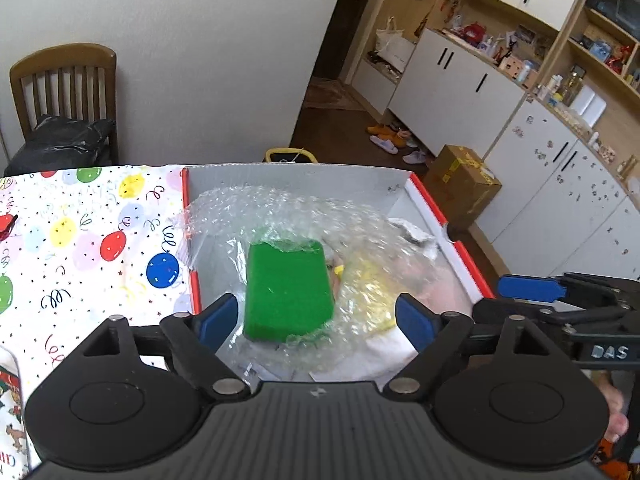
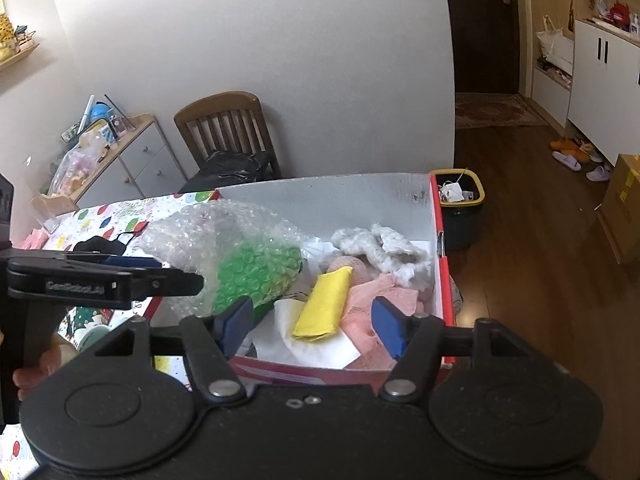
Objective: Organize soft objects
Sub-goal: 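Lower both items into the box and open both grippers, then withdraw both grippers from the box toward the mask and tote bag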
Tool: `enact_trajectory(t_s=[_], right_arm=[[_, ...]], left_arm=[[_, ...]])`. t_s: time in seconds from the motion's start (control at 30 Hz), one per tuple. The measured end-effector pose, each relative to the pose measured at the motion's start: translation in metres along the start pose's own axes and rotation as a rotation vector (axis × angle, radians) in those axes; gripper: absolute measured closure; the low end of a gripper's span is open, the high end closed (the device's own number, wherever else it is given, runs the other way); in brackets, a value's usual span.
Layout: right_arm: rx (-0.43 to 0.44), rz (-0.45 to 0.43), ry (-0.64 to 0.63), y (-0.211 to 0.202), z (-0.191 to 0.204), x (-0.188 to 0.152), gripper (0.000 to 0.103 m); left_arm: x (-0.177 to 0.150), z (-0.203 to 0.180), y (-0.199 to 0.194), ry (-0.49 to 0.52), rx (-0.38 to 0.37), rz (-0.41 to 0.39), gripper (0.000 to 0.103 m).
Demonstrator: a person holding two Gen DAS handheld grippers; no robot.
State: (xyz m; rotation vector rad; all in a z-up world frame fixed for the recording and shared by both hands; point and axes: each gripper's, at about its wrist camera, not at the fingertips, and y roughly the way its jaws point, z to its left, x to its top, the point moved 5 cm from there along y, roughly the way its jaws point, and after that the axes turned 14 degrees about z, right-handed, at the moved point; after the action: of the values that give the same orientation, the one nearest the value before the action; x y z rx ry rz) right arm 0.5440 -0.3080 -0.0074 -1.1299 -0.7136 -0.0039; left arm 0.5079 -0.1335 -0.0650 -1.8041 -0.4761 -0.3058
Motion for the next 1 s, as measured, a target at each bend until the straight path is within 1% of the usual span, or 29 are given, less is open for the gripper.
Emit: enact_trajectory(t_s=[0.23, 0.37, 0.43, 0.63, 0.7, 0.87, 0.97, 1.0], right_arm=[[0.017, 0.005, -0.009, -0.008, 0.006, -0.01, 0.038], [0.04, -0.004, -0.034, -0.018, 0.019, -0.016, 0.036], [0.053, -0.006, -0.047, -0.022, 0.028, -0.021, 0.035], [0.088, -0.01, -0.127, -0.031, 0.071, -0.028, 0.03], [0.102, -0.007, -0.15, -0.031, 0.089, -0.03, 0.028], [0.129, 0.017, -0.199, -0.023, 0.135, -0.036, 0.025], [0.127, 0.027, -0.215, -0.017, 0.159, -0.037, 0.023], [0.126, 0.029, -0.215, -0.016, 0.167, -0.037, 0.022]], left_arm=[[-0.023, 0.002, -0.031, -0.006, 0.011, -0.04, 0.016], [-0.041, 0.008, -0.059, -0.013, 0.025, -0.089, 0.016], [-0.05, 0.01, -0.076, -0.012, 0.045, -0.119, 0.016], [-0.078, 0.032, -0.118, -0.04, 0.07, -0.18, 0.016], [-0.088, 0.043, -0.128, -0.05, 0.091, -0.186, 0.01], [-0.113, 0.079, -0.144, -0.064, 0.139, -0.189, 0.008], [-0.128, 0.103, -0.152, -0.066, 0.162, -0.196, 0.003], [-0.132, 0.111, -0.154, -0.065, 0.167, -0.197, 0.002]])
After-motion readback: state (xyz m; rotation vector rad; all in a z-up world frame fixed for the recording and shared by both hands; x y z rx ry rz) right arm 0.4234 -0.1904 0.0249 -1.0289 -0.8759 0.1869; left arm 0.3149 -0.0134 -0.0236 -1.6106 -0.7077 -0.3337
